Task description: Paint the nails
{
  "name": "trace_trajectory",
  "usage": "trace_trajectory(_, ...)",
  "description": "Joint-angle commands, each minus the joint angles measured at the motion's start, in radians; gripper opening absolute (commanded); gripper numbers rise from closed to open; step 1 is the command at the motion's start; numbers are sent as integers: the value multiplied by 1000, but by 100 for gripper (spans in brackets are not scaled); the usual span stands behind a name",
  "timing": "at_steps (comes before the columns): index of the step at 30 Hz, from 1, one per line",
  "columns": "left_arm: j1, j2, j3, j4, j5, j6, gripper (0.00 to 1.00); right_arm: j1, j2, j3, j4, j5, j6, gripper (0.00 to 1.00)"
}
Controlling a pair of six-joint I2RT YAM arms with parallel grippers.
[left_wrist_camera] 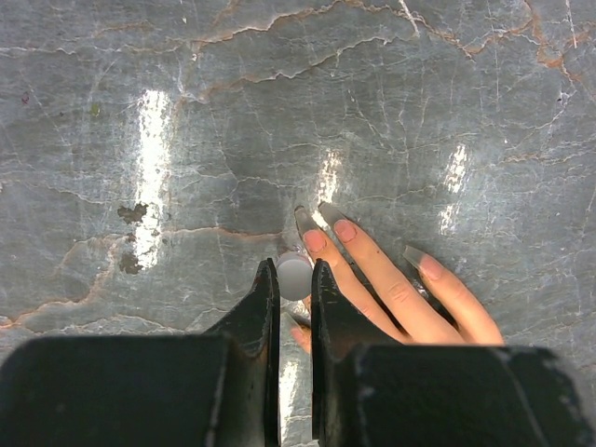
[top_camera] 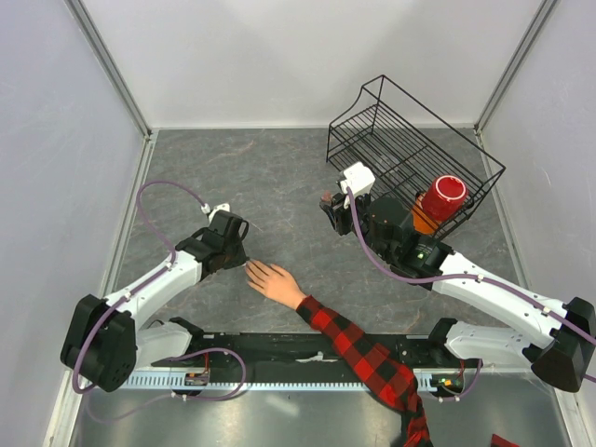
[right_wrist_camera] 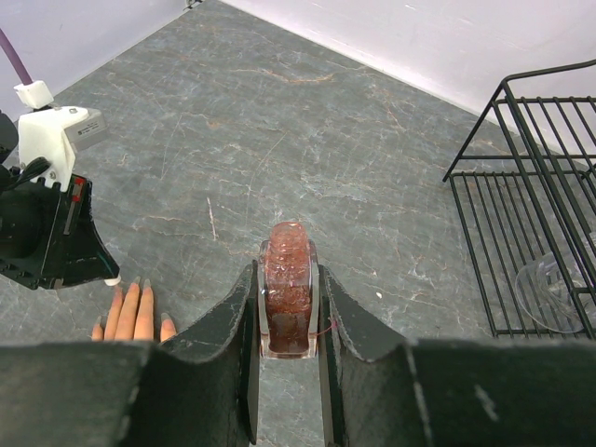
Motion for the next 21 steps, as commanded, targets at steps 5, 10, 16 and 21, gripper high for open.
trace_trajectory(5,6,12,5,42,-43,-10,2,-3,-23,36,25,-8,9,0)
trace_trajectory(10,6,25,10,44,-51,-5,2,-3,-22,36,25,-5,9,0)
trace_trajectory(16,6,34,13,42,-57,-2,2,-3,-20,36,26,-4,7,0)
trace_trajectory(21,6,32,16,42,-70,2,2,-3,-14,36,26,-5,7,0)
